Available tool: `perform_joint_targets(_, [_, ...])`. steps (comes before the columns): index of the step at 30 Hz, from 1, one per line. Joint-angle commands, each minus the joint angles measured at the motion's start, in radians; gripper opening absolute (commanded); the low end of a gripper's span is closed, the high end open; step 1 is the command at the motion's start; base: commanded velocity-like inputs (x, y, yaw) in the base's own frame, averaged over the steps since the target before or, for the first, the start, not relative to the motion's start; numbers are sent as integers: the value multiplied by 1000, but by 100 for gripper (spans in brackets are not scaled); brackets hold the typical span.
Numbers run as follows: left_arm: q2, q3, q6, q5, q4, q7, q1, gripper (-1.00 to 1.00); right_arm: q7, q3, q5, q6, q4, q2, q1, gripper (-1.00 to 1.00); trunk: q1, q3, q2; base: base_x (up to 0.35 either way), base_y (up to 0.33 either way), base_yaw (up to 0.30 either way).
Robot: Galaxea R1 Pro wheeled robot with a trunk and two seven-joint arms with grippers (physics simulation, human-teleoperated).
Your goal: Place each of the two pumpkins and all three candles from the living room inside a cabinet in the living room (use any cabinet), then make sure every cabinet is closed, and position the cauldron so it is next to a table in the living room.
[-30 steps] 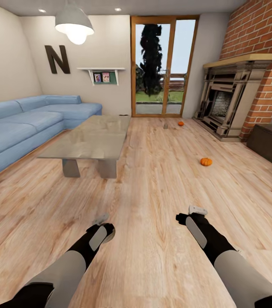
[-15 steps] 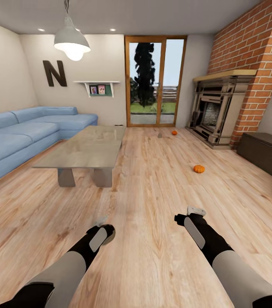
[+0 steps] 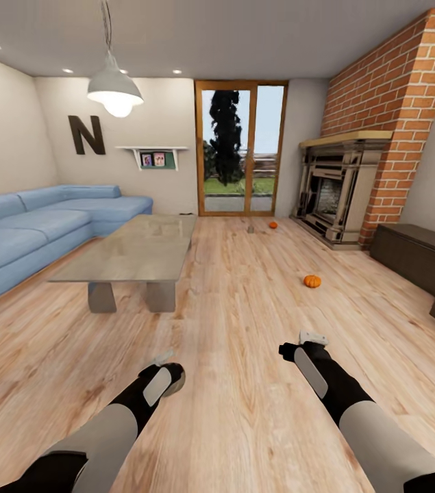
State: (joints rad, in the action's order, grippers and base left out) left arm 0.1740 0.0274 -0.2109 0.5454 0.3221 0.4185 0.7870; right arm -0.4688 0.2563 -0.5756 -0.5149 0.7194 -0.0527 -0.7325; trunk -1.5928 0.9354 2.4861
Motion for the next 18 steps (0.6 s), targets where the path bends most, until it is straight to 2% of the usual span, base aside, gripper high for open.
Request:
perform_joint_targets(1, [1, 3, -6, 2, 1, 4, 0, -100, -10, 6, -10, -2, 2, -2, -1, 100, 4, -2, -7, 0, 0, -91])
perform_joint_targets(13, [1, 2, -5, 1, -20, 2, 0, -100, -13, 5, -9, -5, 2, -3, -1, 100, 50, -40, -91, 0, 0, -212])
perform_joint_targets(18, [1, 2, -5, 1, -21, 2, 0, -100, -46, 3, -8, -12, 3, -17, -1, 100, 65, -52, -119, 0, 0, -91])
